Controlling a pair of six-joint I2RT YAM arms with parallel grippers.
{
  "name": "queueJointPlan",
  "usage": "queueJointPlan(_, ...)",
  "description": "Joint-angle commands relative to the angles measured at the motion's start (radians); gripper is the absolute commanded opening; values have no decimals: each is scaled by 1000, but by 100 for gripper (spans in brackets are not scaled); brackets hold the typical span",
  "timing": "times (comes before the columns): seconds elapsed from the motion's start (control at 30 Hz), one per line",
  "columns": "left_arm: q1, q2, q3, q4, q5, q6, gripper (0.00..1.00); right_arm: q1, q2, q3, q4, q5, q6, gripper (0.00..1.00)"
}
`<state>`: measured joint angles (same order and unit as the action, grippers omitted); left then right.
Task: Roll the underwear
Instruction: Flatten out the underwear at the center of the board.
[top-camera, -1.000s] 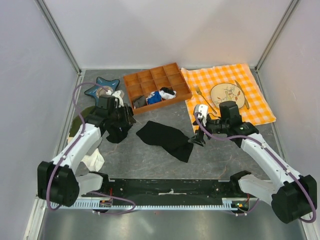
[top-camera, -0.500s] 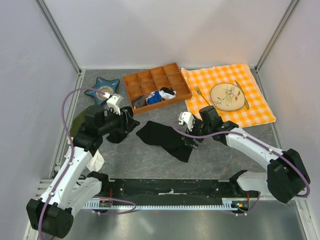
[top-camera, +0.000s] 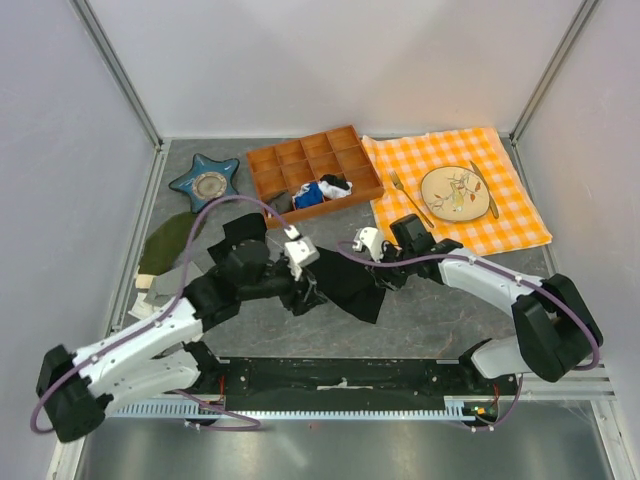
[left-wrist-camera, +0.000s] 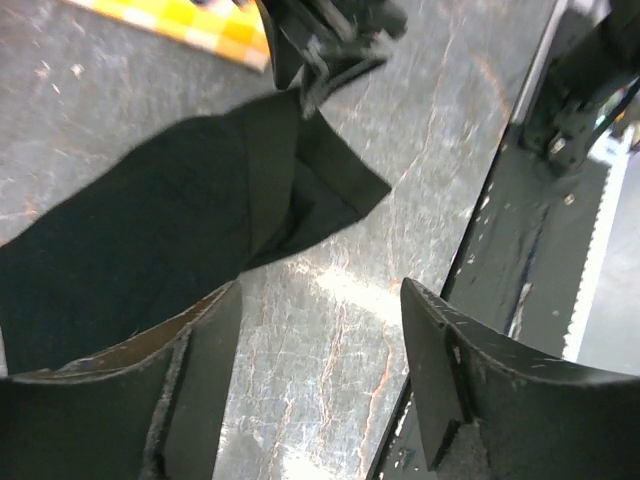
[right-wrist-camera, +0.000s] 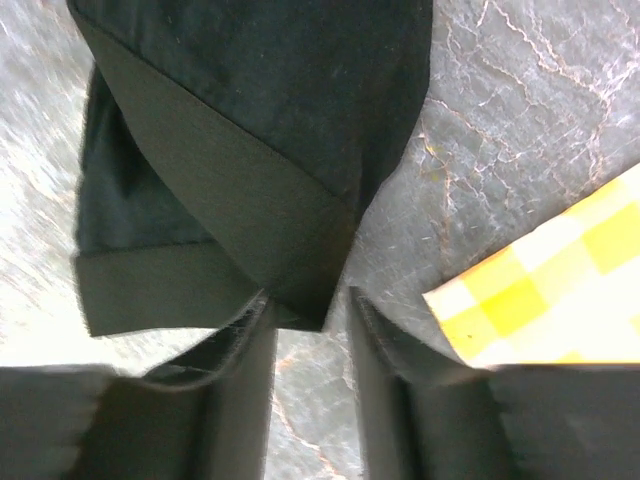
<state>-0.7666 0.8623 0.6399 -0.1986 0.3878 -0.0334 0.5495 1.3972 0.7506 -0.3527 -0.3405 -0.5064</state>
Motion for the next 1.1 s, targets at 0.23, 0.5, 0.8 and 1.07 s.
queueJointPlan(0.23,-255,420,-43,347,-483,82,74,-89,2,62,41,-231,140,8)
queueJointPlan(0.5,-398,635,75,441,-737,204,75,-103,11,69,38,-364,169,4)
queueJointPlan(0.8,-421,759,103,501,-955,148,73,-112,3,72,34,-430,181,2)
queueJointPlan(1.07,-421,741,78,538,-995,128,57,-117,5,73,31,-451,178,1)
